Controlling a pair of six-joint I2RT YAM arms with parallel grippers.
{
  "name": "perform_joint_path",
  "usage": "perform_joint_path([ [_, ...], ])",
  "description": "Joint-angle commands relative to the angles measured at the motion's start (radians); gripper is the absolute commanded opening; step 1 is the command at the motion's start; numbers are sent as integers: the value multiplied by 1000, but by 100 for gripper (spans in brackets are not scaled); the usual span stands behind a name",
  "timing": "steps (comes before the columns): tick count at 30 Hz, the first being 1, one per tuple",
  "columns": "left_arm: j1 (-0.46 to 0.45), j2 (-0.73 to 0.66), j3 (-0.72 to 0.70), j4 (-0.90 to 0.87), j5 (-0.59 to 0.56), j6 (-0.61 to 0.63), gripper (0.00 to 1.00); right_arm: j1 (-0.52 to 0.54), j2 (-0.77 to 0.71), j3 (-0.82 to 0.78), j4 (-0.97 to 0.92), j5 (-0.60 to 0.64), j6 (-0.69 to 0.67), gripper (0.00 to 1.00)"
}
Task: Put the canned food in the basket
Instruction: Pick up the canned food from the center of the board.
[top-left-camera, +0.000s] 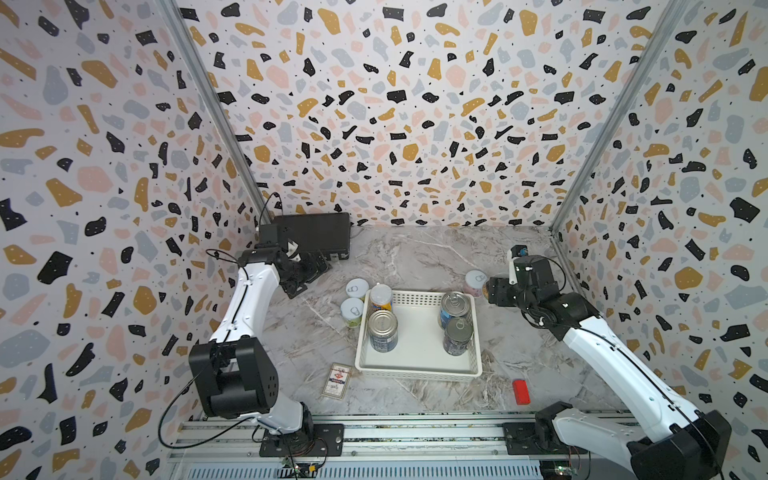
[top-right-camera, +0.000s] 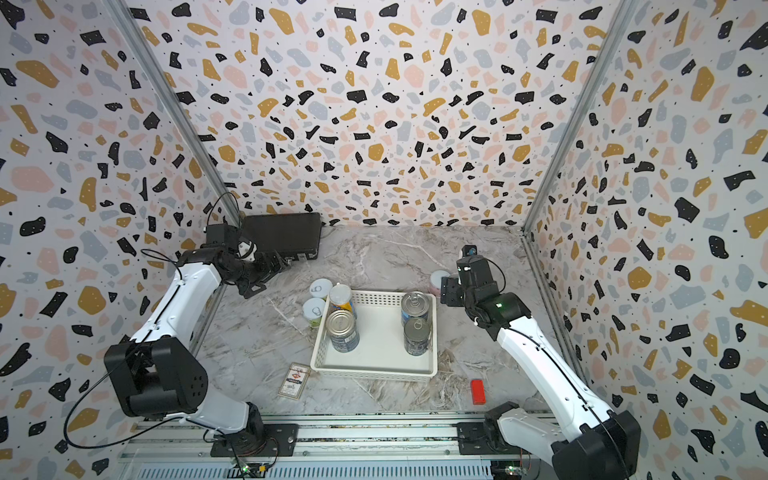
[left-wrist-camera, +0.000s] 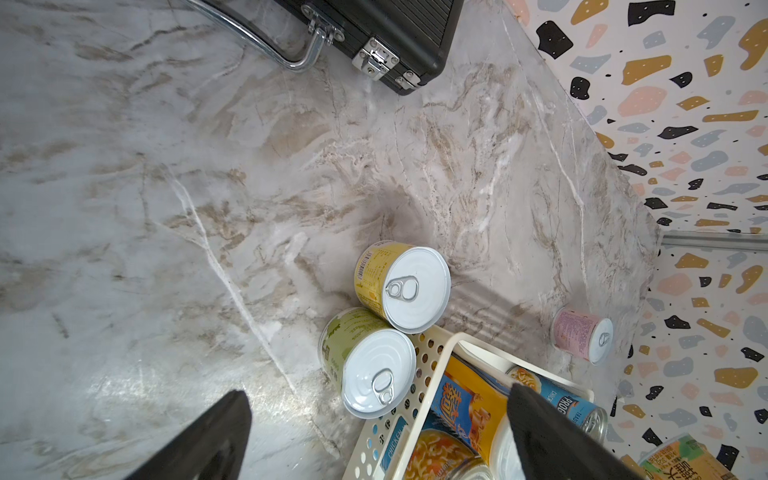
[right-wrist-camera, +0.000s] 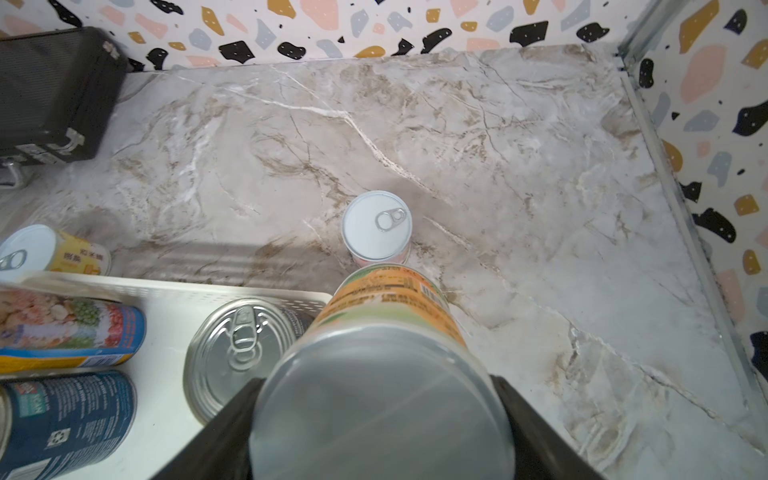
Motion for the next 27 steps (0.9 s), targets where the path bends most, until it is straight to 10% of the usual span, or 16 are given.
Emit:
perform_joint_path([
  [1, -1, 2, 35, -5, 9, 20, 100, 42, -62, 41, 90, 43, -32, 27],
  [27, -1, 2, 38, 1, 29, 18, 100, 541, 147, 233, -43, 59, -85, 25],
])
